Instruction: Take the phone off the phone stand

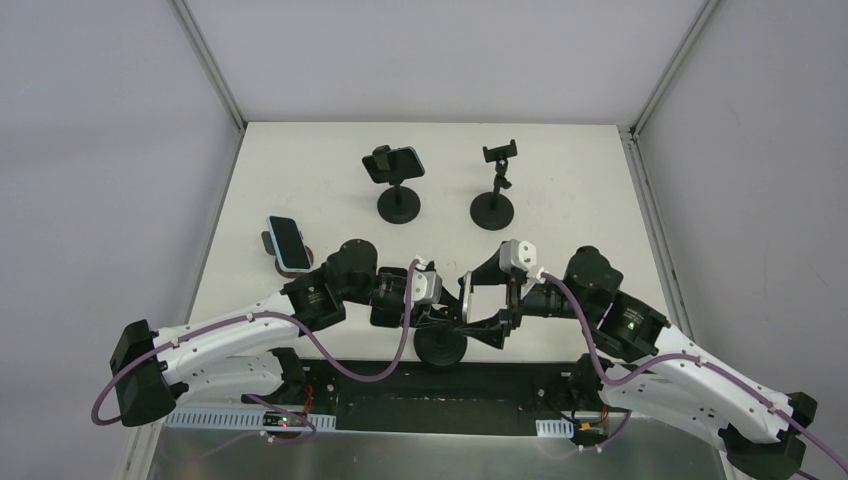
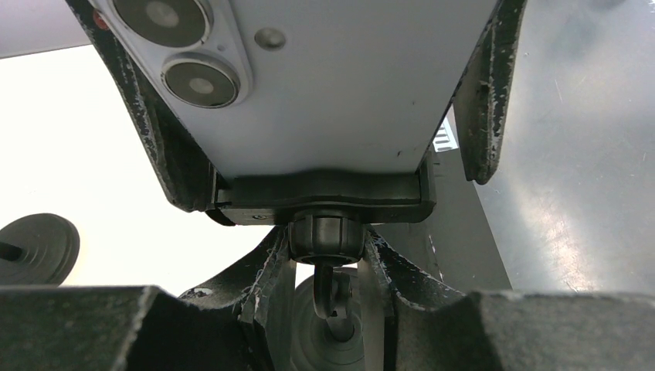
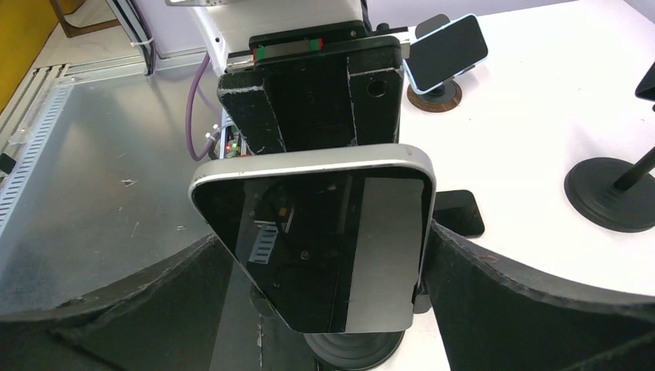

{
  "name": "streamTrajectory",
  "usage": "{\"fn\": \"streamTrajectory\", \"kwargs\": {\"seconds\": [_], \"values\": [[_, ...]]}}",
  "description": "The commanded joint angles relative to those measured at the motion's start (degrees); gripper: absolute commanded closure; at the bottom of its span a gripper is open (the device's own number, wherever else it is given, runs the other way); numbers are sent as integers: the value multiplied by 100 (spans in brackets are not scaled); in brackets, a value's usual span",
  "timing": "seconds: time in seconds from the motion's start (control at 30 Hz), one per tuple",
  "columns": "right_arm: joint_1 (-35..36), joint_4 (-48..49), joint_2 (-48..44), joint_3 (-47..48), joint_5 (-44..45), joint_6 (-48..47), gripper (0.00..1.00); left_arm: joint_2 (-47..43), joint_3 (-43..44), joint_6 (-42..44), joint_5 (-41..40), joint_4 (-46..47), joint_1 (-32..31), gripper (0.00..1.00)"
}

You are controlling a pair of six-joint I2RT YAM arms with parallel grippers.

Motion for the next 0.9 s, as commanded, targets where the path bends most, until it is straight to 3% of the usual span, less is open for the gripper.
{"fn": "streamTrajectory", "kwargs": {"seconds": [0.0, 0.17, 0.27, 0.33, 0.4, 0.5, 0.63, 0.73, 0.87], "values": [[24, 117, -103, 109, 38, 12, 11, -113, 214, -16, 288, 951, 51, 100], [31, 139, -63, 109, -23, 54, 17, -43, 246, -15, 279, 945, 59, 100], [28, 131, -56, 102, 33, 59, 30, -13, 279, -32, 335, 944, 52, 100], [26, 131, -63, 92, 44, 44, 34, 8, 292, -33, 368, 946, 52, 100], [31, 131, -88, 84, 28, 26, 34, 20, 306, -32, 415, 947, 55, 100], [31, 169, -119, 63, 3, -15, 18, 70, 317, -52, 470, 944, 48, 100], [24, 216, -160, 22, 12, -57, 10, 119, 330, -71, 525, 945, 55, 100], [29, 215, -148, 26, -33, -55, 9, 136, 332, -79, 540, 947, 51, 100], [30, 206, -111, 38, -58, -31, 17, 123, 340, -64, 533, 944, 57, 100]]}}
